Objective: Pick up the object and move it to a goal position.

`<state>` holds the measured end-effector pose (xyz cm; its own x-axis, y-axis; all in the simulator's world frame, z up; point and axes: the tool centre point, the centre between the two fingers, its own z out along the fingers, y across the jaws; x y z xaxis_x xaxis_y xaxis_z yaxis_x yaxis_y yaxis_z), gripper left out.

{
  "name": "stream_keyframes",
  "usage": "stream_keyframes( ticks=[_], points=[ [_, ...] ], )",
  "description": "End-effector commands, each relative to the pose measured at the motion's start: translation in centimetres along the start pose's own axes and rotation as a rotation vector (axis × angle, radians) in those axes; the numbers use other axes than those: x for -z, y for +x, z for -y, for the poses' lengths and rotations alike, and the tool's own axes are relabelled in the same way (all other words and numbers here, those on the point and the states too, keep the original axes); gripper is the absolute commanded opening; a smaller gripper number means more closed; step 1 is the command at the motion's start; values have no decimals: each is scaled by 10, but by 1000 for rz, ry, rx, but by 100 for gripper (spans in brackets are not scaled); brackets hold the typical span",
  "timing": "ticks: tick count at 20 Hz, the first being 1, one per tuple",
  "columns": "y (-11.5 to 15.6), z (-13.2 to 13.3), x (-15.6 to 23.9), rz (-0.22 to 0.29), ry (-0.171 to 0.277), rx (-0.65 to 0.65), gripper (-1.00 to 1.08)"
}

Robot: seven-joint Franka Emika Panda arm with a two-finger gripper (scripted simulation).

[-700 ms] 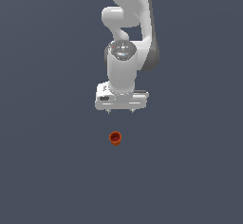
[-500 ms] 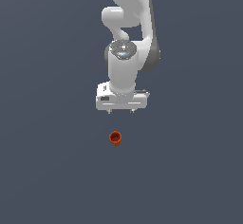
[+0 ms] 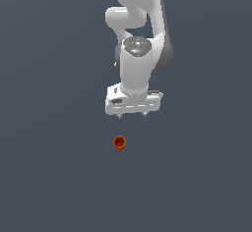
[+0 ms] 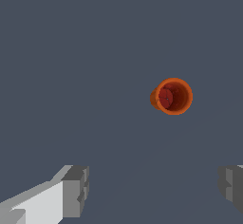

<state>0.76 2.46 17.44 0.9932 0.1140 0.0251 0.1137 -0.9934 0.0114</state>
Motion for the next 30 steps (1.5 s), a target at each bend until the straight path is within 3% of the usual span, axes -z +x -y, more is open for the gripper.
stream_keyframes(
  ticks=[1,20,30],
  points=[
    [1,-2,-1,1,0,-1,100],
    [48,-47,-69,20,9,-2,100],
    [57,-59,-88,25,11,-2,100]
  ],
)
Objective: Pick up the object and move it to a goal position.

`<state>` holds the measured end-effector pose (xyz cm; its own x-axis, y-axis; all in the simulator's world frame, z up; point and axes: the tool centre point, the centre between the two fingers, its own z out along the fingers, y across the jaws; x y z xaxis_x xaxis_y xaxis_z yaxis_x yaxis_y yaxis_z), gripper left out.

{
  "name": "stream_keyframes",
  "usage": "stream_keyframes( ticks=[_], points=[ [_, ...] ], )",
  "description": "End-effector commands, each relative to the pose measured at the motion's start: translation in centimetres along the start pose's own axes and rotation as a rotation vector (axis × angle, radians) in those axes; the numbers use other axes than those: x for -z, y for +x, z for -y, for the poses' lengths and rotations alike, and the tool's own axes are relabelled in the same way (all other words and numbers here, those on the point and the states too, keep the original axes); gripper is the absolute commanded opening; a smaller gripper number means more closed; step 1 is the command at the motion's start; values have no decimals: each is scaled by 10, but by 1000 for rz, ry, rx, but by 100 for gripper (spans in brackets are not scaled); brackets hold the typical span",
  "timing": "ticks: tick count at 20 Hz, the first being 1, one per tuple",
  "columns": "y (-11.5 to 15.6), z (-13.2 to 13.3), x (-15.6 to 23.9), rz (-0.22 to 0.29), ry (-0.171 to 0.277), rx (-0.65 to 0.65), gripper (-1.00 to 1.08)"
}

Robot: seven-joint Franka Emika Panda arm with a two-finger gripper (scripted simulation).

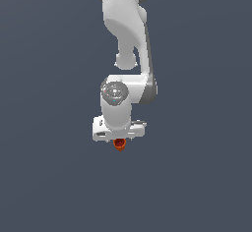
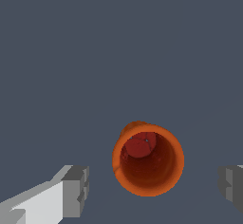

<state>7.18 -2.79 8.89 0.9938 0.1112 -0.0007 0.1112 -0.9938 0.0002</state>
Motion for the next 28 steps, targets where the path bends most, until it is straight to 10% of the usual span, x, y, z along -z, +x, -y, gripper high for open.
stream_keyframes(
  ticks=[1,19,20,28],
  points=[
    [0,0,0,0,0,0,100],
    [1,-1,-51,0,0,0,100],
    [1,-1,-51,0,0,0,-100],
    [1,-1,-51,0,0,0,-100]
  ],
)
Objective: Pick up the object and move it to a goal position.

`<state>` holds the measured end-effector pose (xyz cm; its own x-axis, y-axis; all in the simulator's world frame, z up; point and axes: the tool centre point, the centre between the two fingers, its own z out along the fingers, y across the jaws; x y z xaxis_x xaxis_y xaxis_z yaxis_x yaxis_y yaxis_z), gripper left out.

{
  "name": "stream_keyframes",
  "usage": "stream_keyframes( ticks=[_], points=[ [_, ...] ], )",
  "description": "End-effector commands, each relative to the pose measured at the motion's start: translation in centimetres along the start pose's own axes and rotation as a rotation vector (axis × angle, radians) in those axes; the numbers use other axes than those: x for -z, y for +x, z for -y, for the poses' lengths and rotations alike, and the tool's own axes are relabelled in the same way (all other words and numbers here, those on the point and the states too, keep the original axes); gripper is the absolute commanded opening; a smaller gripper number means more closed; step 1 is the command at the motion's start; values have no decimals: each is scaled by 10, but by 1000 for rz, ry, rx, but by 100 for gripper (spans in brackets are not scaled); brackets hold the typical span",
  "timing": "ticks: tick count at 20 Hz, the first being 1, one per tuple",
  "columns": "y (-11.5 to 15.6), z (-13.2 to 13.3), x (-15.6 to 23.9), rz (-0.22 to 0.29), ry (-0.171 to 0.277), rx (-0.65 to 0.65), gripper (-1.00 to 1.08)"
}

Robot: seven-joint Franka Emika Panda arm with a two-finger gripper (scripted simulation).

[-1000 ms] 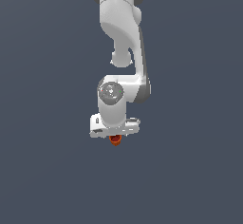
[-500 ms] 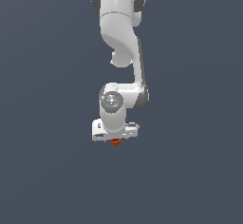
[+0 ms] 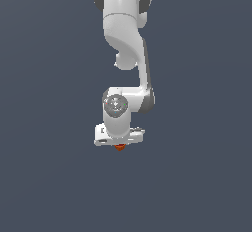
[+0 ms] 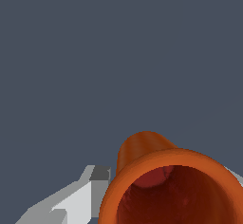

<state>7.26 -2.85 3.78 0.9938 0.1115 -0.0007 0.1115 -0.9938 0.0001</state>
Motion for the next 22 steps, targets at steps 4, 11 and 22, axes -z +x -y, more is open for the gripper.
stream_keyframes(
  ticks=[4,11,22],
  points=[
    [0,1,1,-1,0,0,-100],
    [-5,8,18,-1,0,0,-100],
    [-26,43,93,0,-1,1,-100]
  ],
)
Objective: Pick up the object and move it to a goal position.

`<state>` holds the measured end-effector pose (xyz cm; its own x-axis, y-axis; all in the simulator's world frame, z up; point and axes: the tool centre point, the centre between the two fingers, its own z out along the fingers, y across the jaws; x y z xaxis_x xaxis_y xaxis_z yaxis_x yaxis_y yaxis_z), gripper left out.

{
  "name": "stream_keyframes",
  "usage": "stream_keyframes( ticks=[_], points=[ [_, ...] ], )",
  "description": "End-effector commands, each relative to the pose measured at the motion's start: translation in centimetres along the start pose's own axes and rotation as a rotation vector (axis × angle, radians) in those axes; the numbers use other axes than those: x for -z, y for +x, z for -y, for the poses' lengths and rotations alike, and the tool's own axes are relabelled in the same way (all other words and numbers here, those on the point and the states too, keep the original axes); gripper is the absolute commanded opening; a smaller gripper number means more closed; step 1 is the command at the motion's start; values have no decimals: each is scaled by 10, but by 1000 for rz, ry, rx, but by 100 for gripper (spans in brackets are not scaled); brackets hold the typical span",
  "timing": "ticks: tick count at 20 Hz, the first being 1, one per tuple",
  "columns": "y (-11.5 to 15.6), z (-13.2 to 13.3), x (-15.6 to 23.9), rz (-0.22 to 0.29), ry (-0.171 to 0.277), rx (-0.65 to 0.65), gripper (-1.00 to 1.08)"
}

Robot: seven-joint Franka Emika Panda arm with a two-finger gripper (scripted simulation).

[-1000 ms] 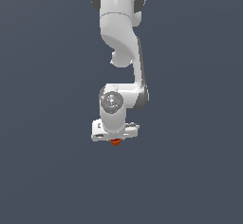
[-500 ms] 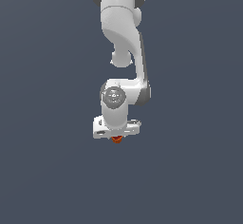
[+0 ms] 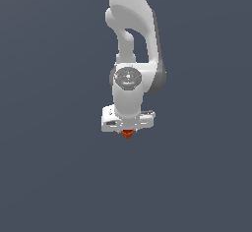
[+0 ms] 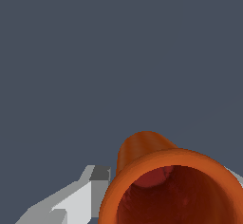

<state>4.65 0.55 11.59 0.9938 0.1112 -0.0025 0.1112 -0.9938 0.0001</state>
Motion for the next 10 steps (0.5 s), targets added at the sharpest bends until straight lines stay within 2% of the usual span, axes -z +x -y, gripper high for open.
stream_keyframes(
  ticks=[1,10],
  points=[
    [-6,11,25,-2,-1,1,-100],
    [-32,56,122,-2,-1,1,-100]
  ],
)
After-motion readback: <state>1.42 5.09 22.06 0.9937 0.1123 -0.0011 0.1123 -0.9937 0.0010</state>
